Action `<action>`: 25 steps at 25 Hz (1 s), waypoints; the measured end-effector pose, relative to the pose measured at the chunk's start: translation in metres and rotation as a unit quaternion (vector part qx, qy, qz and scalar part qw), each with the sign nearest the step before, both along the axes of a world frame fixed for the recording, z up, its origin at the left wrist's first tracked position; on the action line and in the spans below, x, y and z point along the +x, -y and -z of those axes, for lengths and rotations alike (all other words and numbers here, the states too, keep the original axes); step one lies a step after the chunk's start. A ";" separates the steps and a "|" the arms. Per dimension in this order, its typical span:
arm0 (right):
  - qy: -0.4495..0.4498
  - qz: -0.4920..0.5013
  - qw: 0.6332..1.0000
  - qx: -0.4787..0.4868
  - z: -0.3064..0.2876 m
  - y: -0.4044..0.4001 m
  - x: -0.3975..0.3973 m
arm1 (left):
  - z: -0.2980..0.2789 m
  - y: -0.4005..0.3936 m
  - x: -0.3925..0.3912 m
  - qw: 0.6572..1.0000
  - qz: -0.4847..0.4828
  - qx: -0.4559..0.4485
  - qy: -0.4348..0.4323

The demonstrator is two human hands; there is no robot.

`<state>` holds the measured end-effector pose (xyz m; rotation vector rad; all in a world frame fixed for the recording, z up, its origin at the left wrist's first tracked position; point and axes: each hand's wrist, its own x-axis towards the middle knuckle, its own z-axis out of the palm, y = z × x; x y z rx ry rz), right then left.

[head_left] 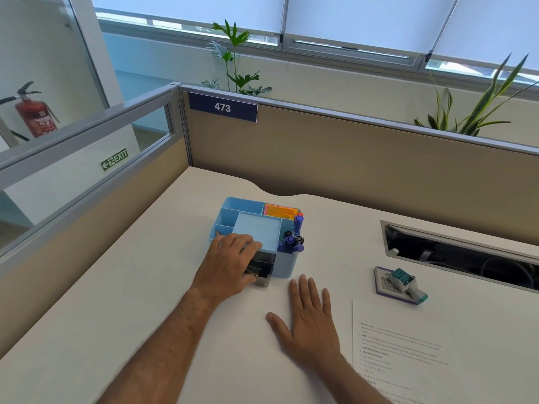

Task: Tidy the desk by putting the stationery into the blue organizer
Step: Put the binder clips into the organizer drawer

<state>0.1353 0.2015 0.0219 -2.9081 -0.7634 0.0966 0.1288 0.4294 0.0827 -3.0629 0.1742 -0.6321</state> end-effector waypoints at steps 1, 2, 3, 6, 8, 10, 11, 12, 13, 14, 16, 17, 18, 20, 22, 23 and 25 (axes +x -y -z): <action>0.000 0.000 1.000 0.002 0.000 0.000 0.000 | -0.002 0.001 0.003 1.000 -0.006 -0.002 -0.006; -0.002 0.000 1.000 0.005 0.000 0.000 0.000 | -0.003 0.003 0.006 1.000 -0.013 0.001 -0.012; -0.002 0.002 1.000 0.009 0.000 0.000 0.000 | -0.005 0.005 0.009 1.000 -0.019 0.007 -0.016; 0.000 0.002 1.000 0.015 0.000 0.001 0.000 | -0.007 0.007 0.015 0.999 -0.036 0.020 -0.015; 0.004 0.001 1.000 0.024 0.000 0.001 0.000 | -0.007 0.007 0.018 0.999 -0.043 0.029 -0.009; 0.005 0.000 1.000 0.028 0.001 0.001 0.001 | -0.007 0.007 0.020 0.998 -0.042 0.041 0.001; 0.006 0.001 1.000 0.031 0.001 0.001 0.001 | -0.007 0.007 0.021 0.998 -0.041 0.047 0.006; 0.009 0.002 0.999 0.035 0.002 0.001 0.002 | -0.007 0.007 0.021 0.998 -0.042 0.054 0.008; 0.016 0.003 0.999 0.040 0.003 0.000 0.002 | -0.007 0.007 0.022 0.997 -0.041 0.063 0.013; 0.021 0.003 0.999 0.045 0.005 0.000 0.002 | -0.007 0.007 0.022 0.997 -0.041 0.068 0.013; 0.029 0.004 0.998 0.050 0.008 0.000 0.002 | -0.008 0.007 0.022 0.996 -0.040 0.076 0.015; 0.028 0.001 0.998 0.048 0.009 0.000 0.002 | -0.008 0.007 0.022 0.996 -0.037 0.077 0.018; 0.031 0.003 0.998 0.049 0.009 -0.001 0.002 | -0.007 0.007 0.022 0.996 -0.038 0.075 0.019; 0.029 0.003 0.998 0.050 0.006 0.000 0.001 | -0.007 0.008 0.021 0.996 -0.040 0.078 0.022; 0.014 -0.001 0.999 0.039 0.005 0.001 0.002 | -0.006 0.008 0.022 0.995 -0.042 0.083 0.023; 0.009 -0.005 0.999 0.037 0.004 0.001 0.003 | -0.007 0.008 0.021 0.995 -0.042 0.083 0.018; 0.002 -0.006 0.999 0.050 0.002 0.002 0.006 | -0.008 0.009 0.019 0.997 -0.035 0.073 0.017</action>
